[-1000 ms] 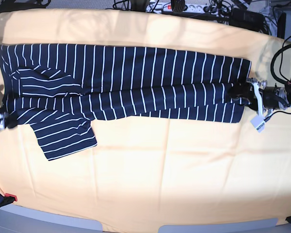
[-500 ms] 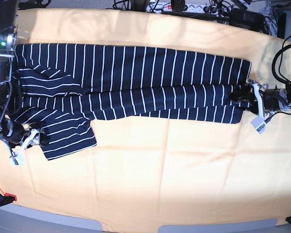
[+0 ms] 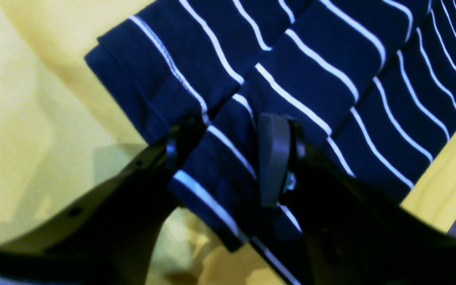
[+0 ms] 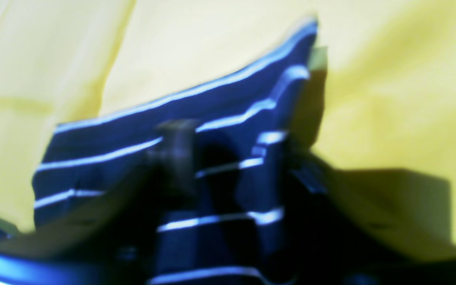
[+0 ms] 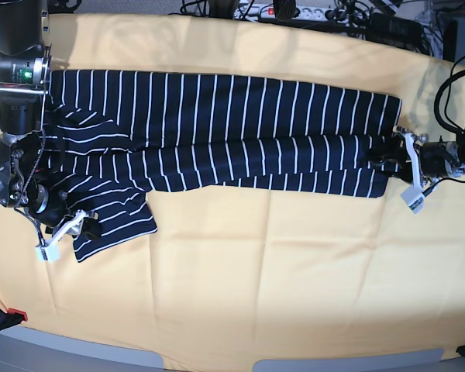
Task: Fold the T-shirt properly
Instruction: 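Grasp the shirt end with the right gripper and fold it inward, then grasp the opposite shirt end with the left gripper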
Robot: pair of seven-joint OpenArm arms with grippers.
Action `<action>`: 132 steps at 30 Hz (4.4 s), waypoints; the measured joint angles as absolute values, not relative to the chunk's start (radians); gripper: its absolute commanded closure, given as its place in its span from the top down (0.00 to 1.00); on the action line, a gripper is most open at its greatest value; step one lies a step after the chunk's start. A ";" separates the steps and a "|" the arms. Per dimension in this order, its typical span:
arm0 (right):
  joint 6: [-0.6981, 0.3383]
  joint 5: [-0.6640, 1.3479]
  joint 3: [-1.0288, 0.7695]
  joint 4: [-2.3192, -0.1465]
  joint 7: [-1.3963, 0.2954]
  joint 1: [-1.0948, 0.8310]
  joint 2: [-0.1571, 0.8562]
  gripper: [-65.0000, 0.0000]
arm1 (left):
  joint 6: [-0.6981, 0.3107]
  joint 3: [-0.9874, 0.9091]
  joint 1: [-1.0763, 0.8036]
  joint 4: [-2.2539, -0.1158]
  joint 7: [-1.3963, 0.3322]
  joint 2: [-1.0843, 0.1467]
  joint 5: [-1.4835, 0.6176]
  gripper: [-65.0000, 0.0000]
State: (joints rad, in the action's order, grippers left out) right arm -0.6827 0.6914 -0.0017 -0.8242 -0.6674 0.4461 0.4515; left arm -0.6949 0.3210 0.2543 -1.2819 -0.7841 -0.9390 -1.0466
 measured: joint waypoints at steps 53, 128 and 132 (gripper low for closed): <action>-0.693 1.163 0.009 -1.782 -1.399 -0.232 0.927 0.00 | -0.696 0.321 0.252 -1.280 -0.759 -0.937 -1.039 0.41; -0.648 0.811 -0.246 -1.516 -1.076 -0.143 0.576 0.00 | -0.690 -0.234 0.061 -1.087 -1.113 -0.915 -1.459 0.42; -0.644 0.807 -0.247 -1.516 -1.076 -0.143 0.573 0.00 | -0.674 -0.236 0.014 -1.065 -1.111 -0.861 -1.462 0.46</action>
